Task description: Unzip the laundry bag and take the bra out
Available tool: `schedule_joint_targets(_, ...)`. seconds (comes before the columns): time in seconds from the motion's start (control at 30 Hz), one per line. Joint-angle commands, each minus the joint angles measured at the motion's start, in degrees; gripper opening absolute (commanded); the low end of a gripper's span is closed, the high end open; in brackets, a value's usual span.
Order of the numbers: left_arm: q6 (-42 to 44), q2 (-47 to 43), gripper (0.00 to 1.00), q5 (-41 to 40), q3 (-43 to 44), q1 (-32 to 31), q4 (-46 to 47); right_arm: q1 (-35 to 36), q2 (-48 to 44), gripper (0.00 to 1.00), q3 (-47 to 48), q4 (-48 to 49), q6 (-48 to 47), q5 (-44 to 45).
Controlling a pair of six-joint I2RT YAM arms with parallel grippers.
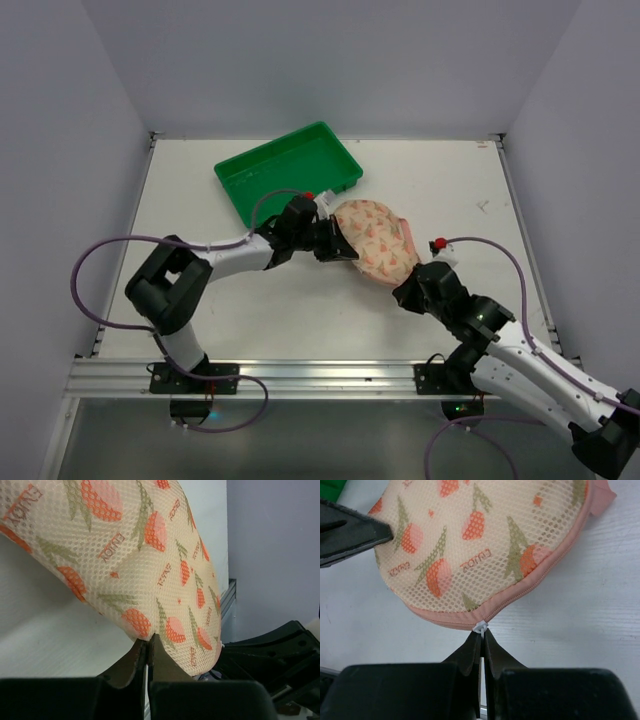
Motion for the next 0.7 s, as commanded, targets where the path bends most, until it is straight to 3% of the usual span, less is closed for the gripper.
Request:
schedule_joint_targets(0.0,12.3,6.1,0.0,3.2,7.7,2.4,-3.1,-0.2,-0.1,0.0,-0.1,-2.2,1.0,-2.4)
schedule_joint_targets(0.1,13.4,9.0,0.03,1.7,13.4,2.7,-5.1,-0.2,3.7,0.0,-1.9,5.9,0.6,-7.6)
schedule_joint_targets(0.2,11.1,8.3,0.33,0.1,14.5,3.2,-6.2,-0.1,8.6,0.0,-1.8,14.9,0.1,-12.4)
schedule_joint_targets(0.23,10.2,7.5,0.54,-0.6,13.0,3.3,-6.3,-0.1,12.5,0.0,-1.4,16.5,-0.2,-13.3)
schedule_joint_targets(0.3,7.7,3.4,0.78,-3.9,10.1,3.3,-6.4,-0.1,16.3,0.0,0.5,20.8,-1.1,-14.7)
schedule_joint_targets(0.4,4.1,-3.2,0.98,-9.3,3.5,3.4,-8.0,0.0,22.1,0.0,2.6,25.7,-2.3,-14.9)
schedule_joint_targets(0.5,-0.2,-8.4,1.0,-11.0,-4.0,3.1,-7.9,0.0,26.8,0.0,4.9,28.3,-3.1,-15.0)
schedule_joint_targets(0.67,-6.1,-8.9,0.99,-9.1,-8.1,0.9,-2.3,-0.1,32.2,0.0,7.2,31.8,-3.4,-17.9)
